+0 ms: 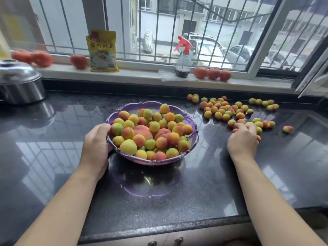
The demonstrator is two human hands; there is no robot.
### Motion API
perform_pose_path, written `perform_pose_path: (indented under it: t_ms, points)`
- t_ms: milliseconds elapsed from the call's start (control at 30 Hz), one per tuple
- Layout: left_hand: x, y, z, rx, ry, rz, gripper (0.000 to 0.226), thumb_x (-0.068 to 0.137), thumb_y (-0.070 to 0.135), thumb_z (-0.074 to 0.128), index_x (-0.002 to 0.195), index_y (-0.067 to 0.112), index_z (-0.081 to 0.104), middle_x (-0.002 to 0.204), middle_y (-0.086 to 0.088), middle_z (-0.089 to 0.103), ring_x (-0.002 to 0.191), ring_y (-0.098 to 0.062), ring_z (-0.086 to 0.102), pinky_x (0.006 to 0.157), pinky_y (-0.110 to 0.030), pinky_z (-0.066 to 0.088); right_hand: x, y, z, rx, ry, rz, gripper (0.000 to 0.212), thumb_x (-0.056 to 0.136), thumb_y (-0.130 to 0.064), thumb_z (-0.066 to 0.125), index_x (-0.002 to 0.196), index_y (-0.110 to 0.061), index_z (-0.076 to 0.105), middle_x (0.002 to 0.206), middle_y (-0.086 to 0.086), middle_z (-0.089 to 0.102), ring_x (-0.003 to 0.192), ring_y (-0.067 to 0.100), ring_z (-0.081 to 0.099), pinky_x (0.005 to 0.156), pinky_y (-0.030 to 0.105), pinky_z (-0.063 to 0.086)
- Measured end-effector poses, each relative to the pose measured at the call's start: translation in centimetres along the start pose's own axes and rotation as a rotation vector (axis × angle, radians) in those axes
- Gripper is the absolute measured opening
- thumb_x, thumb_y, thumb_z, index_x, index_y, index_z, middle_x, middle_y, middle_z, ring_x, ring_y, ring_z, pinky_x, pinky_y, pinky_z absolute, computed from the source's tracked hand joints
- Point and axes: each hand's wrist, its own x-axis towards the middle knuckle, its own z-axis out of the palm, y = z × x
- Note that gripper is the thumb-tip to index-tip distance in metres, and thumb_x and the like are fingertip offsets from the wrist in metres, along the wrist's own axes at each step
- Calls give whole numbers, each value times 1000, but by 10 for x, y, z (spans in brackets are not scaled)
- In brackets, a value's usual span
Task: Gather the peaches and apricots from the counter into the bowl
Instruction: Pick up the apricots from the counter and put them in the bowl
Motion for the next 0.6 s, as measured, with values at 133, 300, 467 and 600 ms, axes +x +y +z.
perform_pose_path:
  t_ms: [133, 300, 467, 600]
  points:
    - [1, 1, -1, -1, -14, -6, 26, 104, 17, 54, 87, 18, 74, 80, 0, 75, 77, -16, 70, 69, -33, 56, 17, 8, 6, -93, -106, 65, 30, 99, -7, 49, 125, -8, 62, 131, 24, 53, 112, 49, 54, 93, 49, 47]
    - [1, 0, -1, 3, -17, -3, 26, 104, 17, 54, 88, 17, 75, 82, -2, 76, 78, -17, 71, 71, -34, 57, 19, 9, 8, -114, -129, 32, 29, 100, -16, 56, 128, -14, 64, 124, 20, 65, 112, 44, 60, 89, 45, 51]
    - [1, 0, -1, 0, -15, 4, 27, 105, 16, 52, 88, 16, 73, 77, 1, 75, 72, -13, 71, 62, -27, 58, 5, 7, 3, 179, -124, -36, 35, 98, -19, 65, 133, -16, 63, 122, 12, 69, 111, 33, 64, 95, 44, 55]
    - [2, 0, -1, 4, -18, 5, 27, 105, 16, 52, 89, 16, 73, 80, -1, 76, 76, -15, 72, 66, -30, 59, -7, -9, 1, 380, -203, -79, 36, 100, -12, 62, 135, -15, 64, 120, 6, 70, 107, 23, 67, 89, 27, 53]
